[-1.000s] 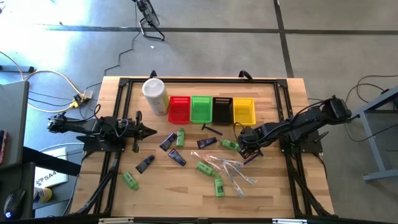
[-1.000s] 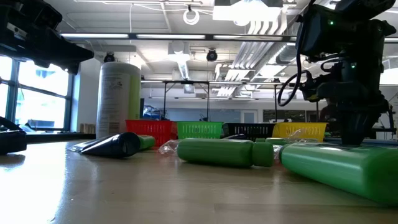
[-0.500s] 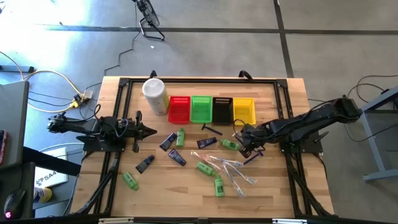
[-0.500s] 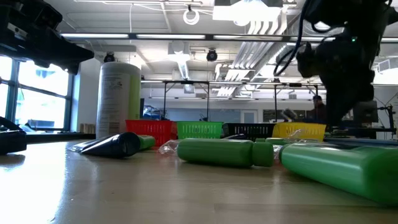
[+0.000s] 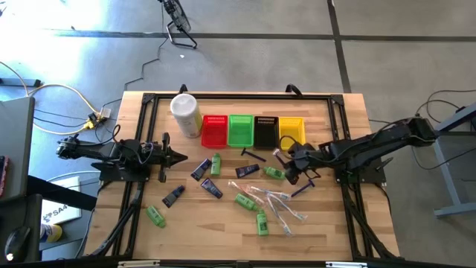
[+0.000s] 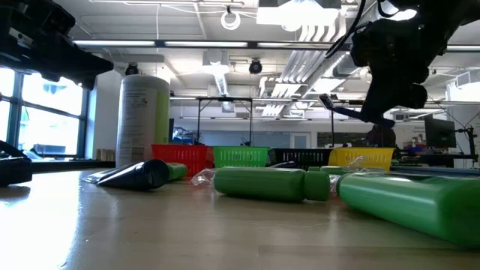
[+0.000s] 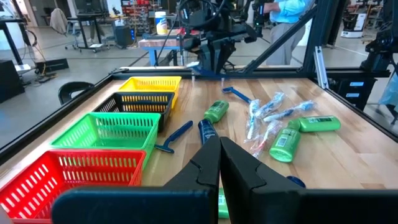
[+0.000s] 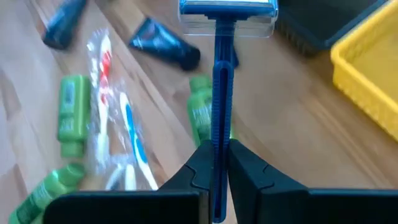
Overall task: Pick & Place Travel size toiletries
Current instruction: Put the blue razor into the black bin, then put the green shampoo into the yellow bin
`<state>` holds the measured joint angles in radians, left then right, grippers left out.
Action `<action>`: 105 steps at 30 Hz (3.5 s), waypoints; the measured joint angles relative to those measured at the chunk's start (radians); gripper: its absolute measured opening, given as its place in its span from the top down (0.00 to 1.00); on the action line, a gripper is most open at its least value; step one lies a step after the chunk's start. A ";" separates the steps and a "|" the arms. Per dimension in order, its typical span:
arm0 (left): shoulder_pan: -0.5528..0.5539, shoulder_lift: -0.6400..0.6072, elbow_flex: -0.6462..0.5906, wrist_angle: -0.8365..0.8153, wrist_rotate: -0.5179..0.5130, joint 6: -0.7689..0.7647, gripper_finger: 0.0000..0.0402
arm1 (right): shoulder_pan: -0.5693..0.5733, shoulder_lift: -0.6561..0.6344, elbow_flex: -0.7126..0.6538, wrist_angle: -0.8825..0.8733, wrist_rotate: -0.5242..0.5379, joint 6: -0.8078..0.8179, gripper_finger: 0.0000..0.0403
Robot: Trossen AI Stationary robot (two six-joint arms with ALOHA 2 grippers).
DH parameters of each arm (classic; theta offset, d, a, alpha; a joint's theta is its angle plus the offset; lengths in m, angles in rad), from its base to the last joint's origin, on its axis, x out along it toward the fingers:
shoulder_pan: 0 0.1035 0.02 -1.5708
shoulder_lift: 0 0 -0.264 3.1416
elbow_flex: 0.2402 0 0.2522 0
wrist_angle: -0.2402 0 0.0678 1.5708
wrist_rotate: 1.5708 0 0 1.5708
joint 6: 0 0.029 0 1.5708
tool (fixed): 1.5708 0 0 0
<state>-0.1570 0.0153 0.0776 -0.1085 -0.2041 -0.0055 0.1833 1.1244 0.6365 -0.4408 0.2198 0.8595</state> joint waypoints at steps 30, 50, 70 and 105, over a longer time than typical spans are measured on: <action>0.000 0.000 0.000 0.001 0.001 0.000 0.98 | -0.126 0.083 0.000 0.430 0.340 -0.247 0.95; 0.000 0.000 0.000 0.002 0.001 0.000 0.98 | -0.173 0.224 0.000 0.610 0.377 -0.289 0.95; 0.000 0.000 0.000 0.002 0.001 0.001 0.98 | -0.241 0.356 0.000 0.554 0.436 -0.315 0.95; 0.000 0.000 0.000 0.002 0.001 0.001 0.98 | -0.262 0.341 0.000 0.566 0.372 -0.365 0.66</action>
<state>-0.1572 0.0154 0.0772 -0.1068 -0.2035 -0.0044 -0.0791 1.4651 0.6369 0.1247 0.5919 0.4949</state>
